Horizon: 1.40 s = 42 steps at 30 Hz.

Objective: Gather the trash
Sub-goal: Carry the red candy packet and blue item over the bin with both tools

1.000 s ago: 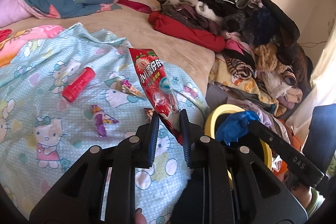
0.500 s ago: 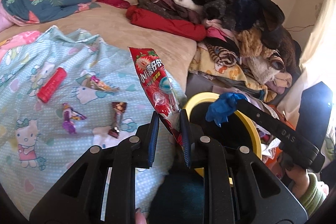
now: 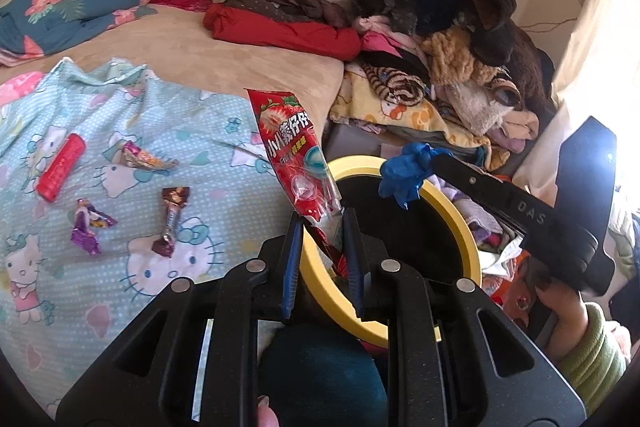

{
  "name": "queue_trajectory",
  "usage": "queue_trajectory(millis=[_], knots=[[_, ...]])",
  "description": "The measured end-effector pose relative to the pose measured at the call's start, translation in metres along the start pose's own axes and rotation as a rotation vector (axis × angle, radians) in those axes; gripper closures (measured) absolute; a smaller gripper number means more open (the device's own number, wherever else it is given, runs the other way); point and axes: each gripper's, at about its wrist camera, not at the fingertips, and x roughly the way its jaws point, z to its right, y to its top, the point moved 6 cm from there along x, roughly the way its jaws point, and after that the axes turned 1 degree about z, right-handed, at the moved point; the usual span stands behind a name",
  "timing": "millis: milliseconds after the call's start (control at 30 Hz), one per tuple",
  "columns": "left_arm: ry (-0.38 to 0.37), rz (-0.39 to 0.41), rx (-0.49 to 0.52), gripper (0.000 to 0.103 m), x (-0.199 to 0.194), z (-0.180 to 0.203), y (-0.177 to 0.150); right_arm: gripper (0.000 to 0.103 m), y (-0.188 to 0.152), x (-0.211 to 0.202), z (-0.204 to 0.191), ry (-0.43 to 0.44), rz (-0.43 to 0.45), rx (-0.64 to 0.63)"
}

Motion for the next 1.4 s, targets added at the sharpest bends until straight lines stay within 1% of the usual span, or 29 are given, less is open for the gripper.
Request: queue_trajectory(millis=[567,833,1100,1400], knots=[[-0.077,-0.073,0.060,0.089,0.029,0.044,-0.019,0.100,0.002,-0.008,0.041,-0.110,0.015,0.038],[-0.100,-0.108,0.064,0.089,0.042,0.052,-0.028,0.100,-0.002,-0.008,0.062,-0.162,0.001,0.068],[-0.113,-0.152,0.093,0.089,0.056,0.063,-0.039,0.100,-0.005,-0.007,0.079,-0.194,-0.013,0.082],[-0.137,-0.230,0.091,0.089,0.082,0.070,-0.053,0.100,-0.009,-0.007,0.099,-0.234,-0.035,0.111]])
